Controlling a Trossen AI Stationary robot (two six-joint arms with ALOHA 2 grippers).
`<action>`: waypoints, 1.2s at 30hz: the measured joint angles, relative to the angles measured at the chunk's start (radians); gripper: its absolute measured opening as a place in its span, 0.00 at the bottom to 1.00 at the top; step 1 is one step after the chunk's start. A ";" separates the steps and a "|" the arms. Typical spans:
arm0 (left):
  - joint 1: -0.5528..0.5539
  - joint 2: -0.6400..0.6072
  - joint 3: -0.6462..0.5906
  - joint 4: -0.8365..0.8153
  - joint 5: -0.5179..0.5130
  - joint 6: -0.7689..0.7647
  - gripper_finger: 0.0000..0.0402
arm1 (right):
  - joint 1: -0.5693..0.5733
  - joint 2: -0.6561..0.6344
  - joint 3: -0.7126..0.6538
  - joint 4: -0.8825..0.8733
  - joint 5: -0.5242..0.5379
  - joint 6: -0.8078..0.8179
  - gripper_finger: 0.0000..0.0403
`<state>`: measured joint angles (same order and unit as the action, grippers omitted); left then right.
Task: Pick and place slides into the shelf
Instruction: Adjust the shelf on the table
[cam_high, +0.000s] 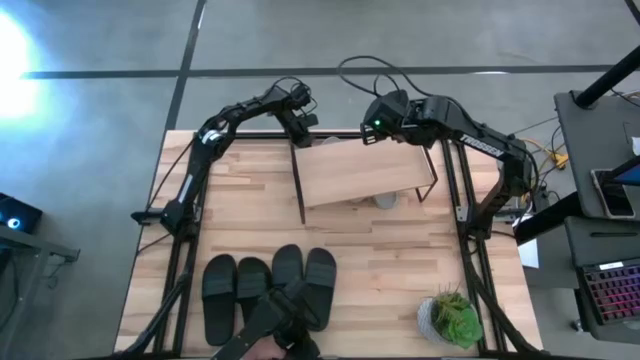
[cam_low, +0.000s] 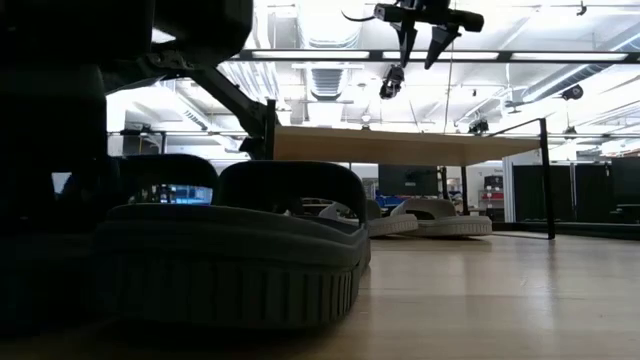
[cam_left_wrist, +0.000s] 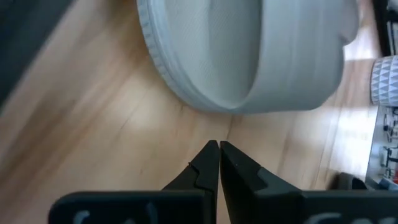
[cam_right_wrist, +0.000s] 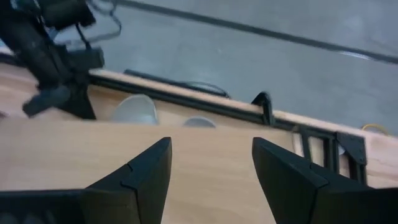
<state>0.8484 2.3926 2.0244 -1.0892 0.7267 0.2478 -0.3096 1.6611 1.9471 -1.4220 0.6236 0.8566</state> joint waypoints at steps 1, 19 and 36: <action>-0.003 0.002 -0.001 0.000 -0.002 -0.001 0.00 | 0.000 0.000 0.008 -0.001 0.009 -0.003 0.53; -0.053 0.001 0.002 0.001 0.015 -0.034 0.00 | 0.000 -0.006 0.349 -0.147 0.033 -0.150 0.53; -0.080 0.000 0.001 0.158 0.158 -0.105 0.00 | 0.049 -0.073 0.405 -0.149 0.028 -0.158 0.53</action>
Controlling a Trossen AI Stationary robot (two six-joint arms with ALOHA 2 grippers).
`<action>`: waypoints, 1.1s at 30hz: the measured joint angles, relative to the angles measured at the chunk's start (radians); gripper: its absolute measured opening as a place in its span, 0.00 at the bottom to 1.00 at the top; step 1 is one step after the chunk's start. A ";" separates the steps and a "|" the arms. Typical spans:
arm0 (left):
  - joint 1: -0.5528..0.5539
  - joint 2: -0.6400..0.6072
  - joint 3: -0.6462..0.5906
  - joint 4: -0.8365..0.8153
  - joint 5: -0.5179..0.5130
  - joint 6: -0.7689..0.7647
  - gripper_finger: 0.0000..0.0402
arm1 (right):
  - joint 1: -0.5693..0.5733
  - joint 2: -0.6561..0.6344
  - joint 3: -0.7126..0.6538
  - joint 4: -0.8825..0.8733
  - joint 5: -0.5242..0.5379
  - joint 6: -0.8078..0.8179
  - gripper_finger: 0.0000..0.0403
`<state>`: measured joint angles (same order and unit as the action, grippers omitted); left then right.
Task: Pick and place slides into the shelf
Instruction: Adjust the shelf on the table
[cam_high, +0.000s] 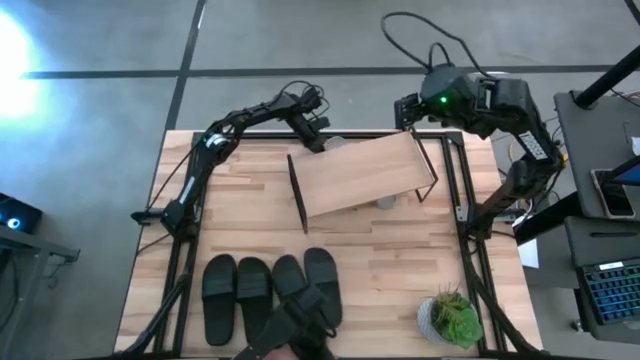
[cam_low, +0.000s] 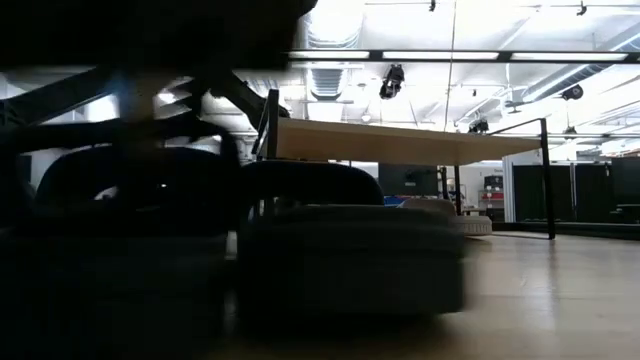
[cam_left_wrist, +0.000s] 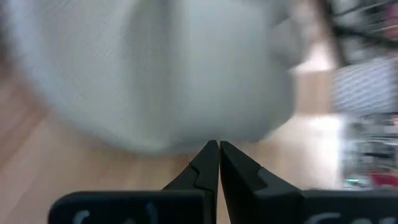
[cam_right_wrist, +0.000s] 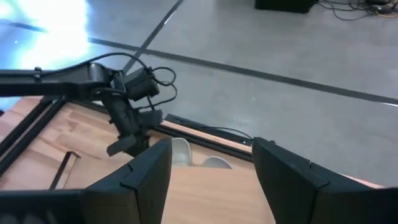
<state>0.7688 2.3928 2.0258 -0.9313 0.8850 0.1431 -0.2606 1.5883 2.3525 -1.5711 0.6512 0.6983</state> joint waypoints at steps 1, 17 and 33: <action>-0.004 0.000 -0.003 0.050 0.058 -0.028 0.00 | 0.001 -0.004 0.000 0.000 0.000 0.000 0.53; 0.032 -0.009 0.006 -0.022 -0.031 -0.084 0.00 | 0.021 -0.031 0.000 0.000 0.001 0.001 0.53; 0.004 -0.009 0.012 -0.076 -0.105 -0.032 0.00 | 0.028 -0.039 0.000 0.000 -0.003 0.061 0.53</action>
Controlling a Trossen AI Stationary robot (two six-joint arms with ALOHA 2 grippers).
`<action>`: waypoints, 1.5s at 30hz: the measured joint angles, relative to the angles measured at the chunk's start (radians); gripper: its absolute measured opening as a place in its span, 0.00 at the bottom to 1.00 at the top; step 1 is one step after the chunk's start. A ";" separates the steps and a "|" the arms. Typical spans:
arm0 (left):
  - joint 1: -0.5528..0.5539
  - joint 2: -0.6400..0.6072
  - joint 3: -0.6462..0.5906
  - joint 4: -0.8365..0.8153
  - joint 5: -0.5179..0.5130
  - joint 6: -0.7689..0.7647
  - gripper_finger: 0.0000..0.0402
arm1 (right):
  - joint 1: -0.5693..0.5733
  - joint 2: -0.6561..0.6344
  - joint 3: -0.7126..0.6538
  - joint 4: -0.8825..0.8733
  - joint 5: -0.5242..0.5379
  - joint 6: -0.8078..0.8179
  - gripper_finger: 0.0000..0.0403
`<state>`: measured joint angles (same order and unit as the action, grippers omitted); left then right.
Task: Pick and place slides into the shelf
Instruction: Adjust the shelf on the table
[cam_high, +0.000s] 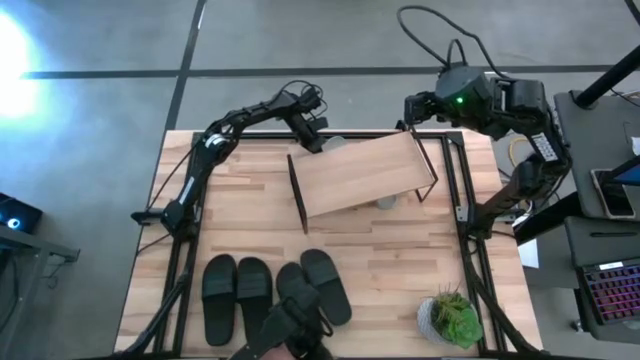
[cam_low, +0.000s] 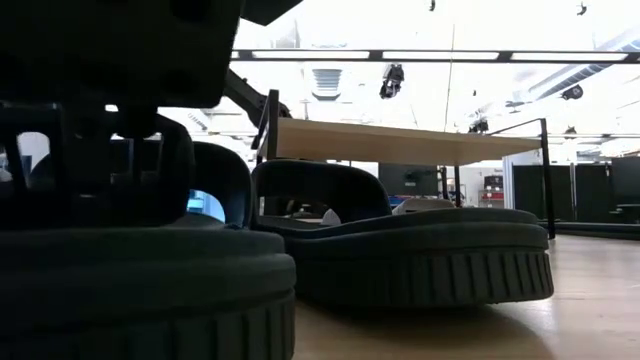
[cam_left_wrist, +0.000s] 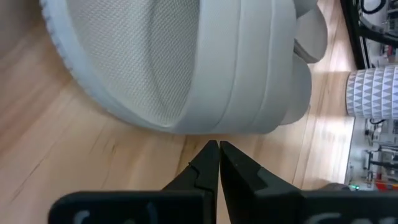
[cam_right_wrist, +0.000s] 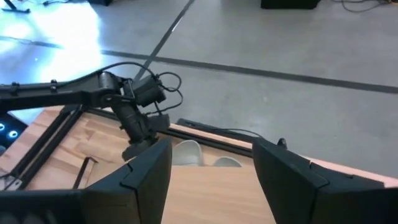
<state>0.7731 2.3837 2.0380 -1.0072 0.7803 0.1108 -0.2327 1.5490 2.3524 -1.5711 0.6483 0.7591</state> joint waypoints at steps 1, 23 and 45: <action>0.000 0.000 0.000 0.005 0.001 0.000 0.00 | 0.002 0.004 0.000 0.000 -0.001 0.000 0.53; 0.052 0.034 -0.026 0.173 0.421 -0.419 0.00 | 0.006 0.011 0.000 0.000 -0.046 0.020 0.53; -0.012 -0.014 -0.054 0.143 0.343 -0.603 0.00 | 0.006 -0.029 0.000 0.000 -0.053 -0.079 0.53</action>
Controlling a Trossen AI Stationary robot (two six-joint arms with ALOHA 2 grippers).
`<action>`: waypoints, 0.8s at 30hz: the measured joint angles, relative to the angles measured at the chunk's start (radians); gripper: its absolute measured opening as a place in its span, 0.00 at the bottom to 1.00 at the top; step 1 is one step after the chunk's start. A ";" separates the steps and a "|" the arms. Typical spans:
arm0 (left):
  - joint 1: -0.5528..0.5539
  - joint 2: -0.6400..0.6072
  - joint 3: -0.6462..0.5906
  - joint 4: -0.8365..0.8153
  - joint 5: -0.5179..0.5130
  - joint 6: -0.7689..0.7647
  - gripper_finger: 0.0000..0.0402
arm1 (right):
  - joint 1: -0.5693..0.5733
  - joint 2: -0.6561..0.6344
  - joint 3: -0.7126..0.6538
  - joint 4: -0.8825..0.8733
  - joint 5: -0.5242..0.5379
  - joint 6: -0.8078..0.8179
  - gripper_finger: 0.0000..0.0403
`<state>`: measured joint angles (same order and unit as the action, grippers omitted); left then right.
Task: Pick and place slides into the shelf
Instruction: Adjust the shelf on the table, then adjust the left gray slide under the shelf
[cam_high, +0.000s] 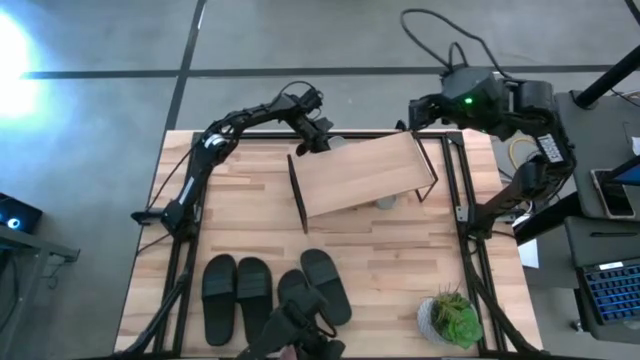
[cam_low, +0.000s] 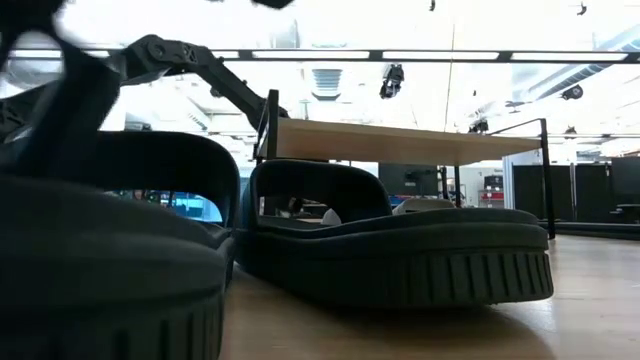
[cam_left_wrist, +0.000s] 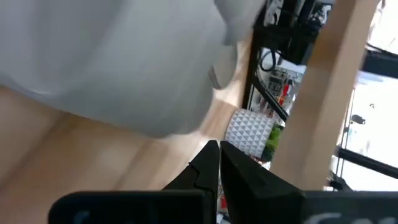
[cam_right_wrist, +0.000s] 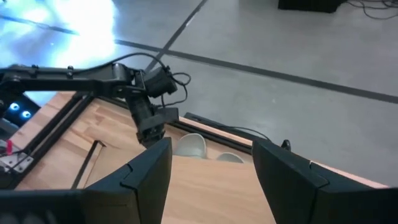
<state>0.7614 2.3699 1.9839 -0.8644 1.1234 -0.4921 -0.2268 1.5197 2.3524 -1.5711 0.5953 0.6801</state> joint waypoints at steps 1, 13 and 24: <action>-0.006 -0.007 0.000 -0.003 0.000 0.000 0.00 | 0.000 -0.011 0.000 0.000 0.000 -0.002 0.53; -0.062 0.029 -0.056 0.012 0.269 -0.287 0.00 | 0.000 -0.099 0.000 0.000 0.011 -0.030 0.53; 0.016 0.021 -0.120 0.108 0.231 -0.267 0.00 | -0.029 0.025 0.000 0.002 -0.045 -0.036 0.53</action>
<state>0.7773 2.3913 1.8634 -0.7564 1.3544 -0.7589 -0.2553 1.5452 2.3520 -1.5687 0.5503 0.6445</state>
